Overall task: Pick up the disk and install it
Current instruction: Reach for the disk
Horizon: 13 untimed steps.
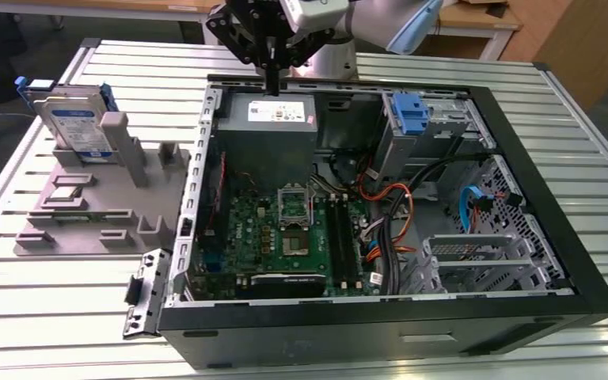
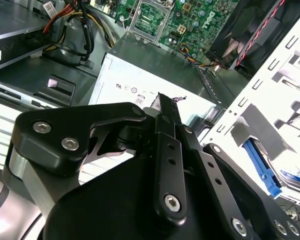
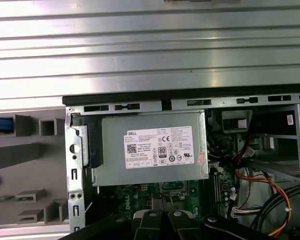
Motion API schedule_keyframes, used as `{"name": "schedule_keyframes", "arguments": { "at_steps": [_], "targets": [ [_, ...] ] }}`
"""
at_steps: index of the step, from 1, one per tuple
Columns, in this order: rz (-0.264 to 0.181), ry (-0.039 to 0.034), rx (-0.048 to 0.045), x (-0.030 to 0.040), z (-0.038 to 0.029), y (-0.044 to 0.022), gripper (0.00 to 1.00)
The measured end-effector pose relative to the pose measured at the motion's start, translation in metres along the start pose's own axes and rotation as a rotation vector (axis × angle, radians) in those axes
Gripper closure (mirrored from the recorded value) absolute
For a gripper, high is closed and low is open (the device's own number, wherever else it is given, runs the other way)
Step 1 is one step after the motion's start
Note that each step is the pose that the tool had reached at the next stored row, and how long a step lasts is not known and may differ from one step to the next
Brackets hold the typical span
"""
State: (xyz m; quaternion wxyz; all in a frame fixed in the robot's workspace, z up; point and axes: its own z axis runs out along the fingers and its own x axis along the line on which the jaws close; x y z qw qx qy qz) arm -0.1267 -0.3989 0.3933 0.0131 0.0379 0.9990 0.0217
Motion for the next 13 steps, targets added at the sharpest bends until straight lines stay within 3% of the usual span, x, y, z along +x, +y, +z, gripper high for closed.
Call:
{"name": "schedule_keyframes", "arguments": {
  "at_steps": [13],
  "targets": [
    [0.000,0.0000,0.0000,0.0031,-0.0001,-0.0002,0.90]
  ]
}}
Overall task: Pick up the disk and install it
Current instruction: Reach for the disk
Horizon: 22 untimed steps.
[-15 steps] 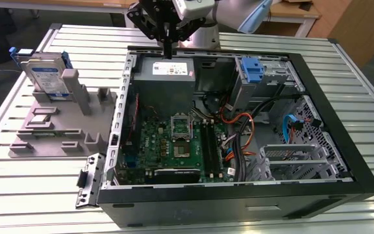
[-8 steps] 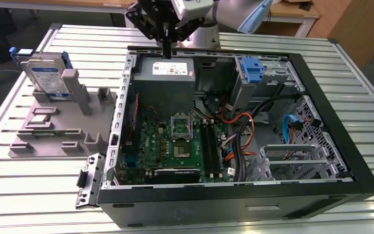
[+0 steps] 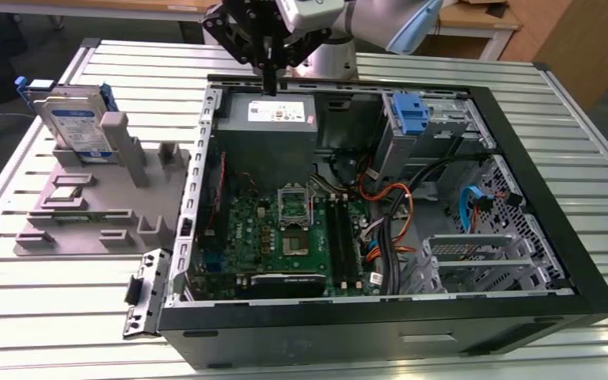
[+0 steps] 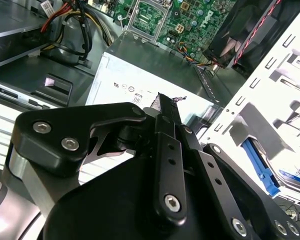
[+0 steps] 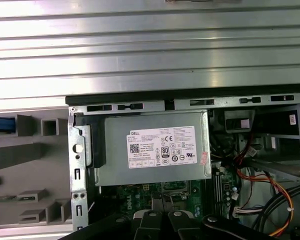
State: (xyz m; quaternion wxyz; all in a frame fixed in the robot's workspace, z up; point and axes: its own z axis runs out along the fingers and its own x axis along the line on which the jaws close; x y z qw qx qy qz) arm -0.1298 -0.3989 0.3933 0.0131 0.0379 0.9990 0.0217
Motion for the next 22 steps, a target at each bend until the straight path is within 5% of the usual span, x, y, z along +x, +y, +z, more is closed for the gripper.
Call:
{"name": "schedule_keyframes", "arguments": {
  "at_steps": [22],
  "targets": [
    [0.000,0.0000,-0.0001,0.0099,-0.0003,-0.0008,0.90]
  ]
}}
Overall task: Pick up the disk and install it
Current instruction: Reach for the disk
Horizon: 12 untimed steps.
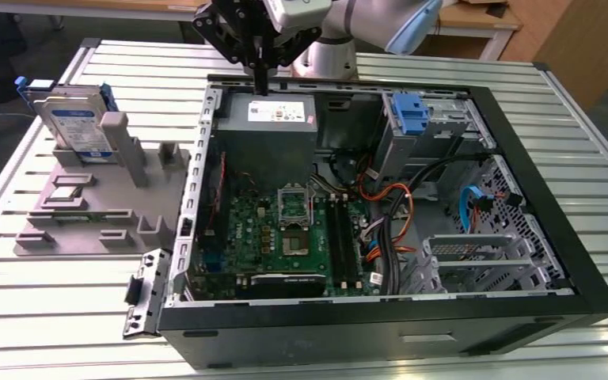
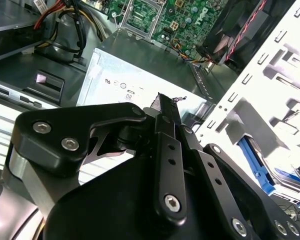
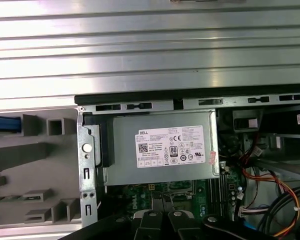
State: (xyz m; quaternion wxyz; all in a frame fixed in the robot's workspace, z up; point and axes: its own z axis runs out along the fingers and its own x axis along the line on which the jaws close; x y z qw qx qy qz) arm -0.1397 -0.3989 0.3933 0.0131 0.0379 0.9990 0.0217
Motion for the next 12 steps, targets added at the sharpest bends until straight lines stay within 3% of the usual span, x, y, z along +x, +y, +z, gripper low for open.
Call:
{"name": "schedule_keyframes", "arguments": {
  "at_steps": [12],
  "targets": [
    [0.000,0.0000,0.0000,0.0055,-0.0001,-0.0004,0.90]
  ]
}}
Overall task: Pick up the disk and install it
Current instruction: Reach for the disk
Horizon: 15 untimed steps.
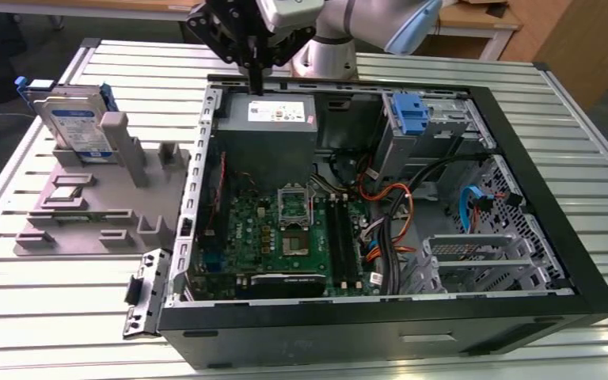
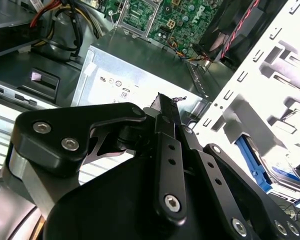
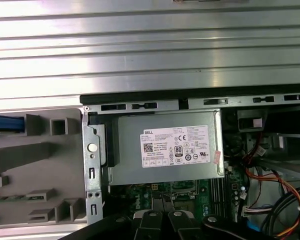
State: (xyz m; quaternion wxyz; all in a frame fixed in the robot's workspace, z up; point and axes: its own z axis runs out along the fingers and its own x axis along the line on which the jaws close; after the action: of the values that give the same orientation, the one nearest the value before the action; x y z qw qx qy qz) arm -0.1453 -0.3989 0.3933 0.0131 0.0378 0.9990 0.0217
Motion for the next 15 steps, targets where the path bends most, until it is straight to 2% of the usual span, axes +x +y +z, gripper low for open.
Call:
{"name": "schedule_keyframes", "arguments": {
  "at_steps": [15],
  "targets": [
    [0.000,0.0000,0.0000,0.0149,-0.0003,-0.0011,0.90]
  ]
}}
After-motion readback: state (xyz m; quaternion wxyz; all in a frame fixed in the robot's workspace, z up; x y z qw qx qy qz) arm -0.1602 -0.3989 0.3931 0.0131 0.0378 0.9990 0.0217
